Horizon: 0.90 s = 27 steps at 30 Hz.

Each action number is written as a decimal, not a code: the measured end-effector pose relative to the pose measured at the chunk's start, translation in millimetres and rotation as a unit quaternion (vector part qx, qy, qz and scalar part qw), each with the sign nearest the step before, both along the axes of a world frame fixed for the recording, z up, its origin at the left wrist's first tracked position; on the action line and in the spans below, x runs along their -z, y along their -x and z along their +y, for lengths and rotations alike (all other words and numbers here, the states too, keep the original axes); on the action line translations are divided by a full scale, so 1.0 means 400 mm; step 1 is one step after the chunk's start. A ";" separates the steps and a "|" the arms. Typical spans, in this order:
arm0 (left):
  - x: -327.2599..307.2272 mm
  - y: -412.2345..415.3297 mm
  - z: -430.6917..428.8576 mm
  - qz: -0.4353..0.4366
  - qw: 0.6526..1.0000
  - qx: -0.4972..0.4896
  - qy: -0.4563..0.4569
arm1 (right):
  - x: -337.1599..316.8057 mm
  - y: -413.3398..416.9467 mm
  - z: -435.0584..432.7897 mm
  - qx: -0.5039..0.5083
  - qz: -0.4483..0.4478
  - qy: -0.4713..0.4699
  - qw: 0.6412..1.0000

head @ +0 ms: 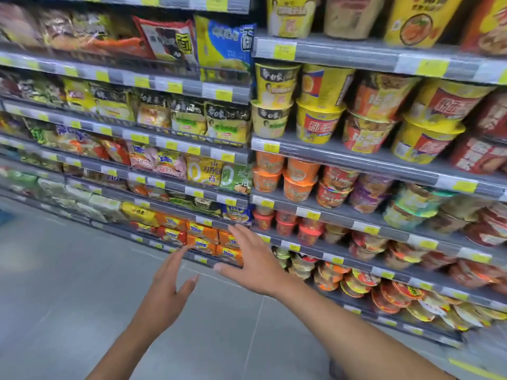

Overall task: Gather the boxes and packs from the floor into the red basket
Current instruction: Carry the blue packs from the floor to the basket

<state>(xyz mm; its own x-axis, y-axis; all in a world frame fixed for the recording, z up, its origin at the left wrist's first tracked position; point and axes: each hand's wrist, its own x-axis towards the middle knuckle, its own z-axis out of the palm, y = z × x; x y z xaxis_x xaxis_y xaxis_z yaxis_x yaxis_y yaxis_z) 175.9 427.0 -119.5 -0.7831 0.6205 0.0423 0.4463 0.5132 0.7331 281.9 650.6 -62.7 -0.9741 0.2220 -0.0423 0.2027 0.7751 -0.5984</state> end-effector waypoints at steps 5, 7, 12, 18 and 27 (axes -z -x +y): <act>0.001 0.075 -0.190 -0.001 0.998 -0.064 -0.002 | -0.003 0.136 -0.180 -0.069 -0.015 0.001 0.998; 0.000 0.095 -0.246 -0.006 0.996 -0.086 -0.003 | -0.006 0.182 -0.238 -0.089 -0.018 0.000 0.996; 0.003 0.143 -0.350 -0.011 0.990 -0.138 -0.001 | -0.010 0.297 -0.335 -0.140 -0.032 0.001 0.990; 0.012 0.259 -0.405 -0.015 0.983 -0.183 0.008 | 0.007 0.487 -0.392 -0.188 -0.040 -0.001 0.981; -0.010 0.559 -0.424 -0.007 0.966 -0.258 0.021 | 0.031 0.871 -0.422 -0.258 -0.051 0.006 0.965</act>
<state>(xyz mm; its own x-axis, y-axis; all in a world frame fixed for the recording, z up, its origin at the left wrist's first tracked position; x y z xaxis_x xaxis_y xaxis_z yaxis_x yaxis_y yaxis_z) -47.7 257.3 -115.7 -0.9889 0.1477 0.0133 0.1132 0.6938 0.7112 -66.5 481.9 -75.3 -0.9455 -0.2925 -0.1431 -0.1500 0.7812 -0.6059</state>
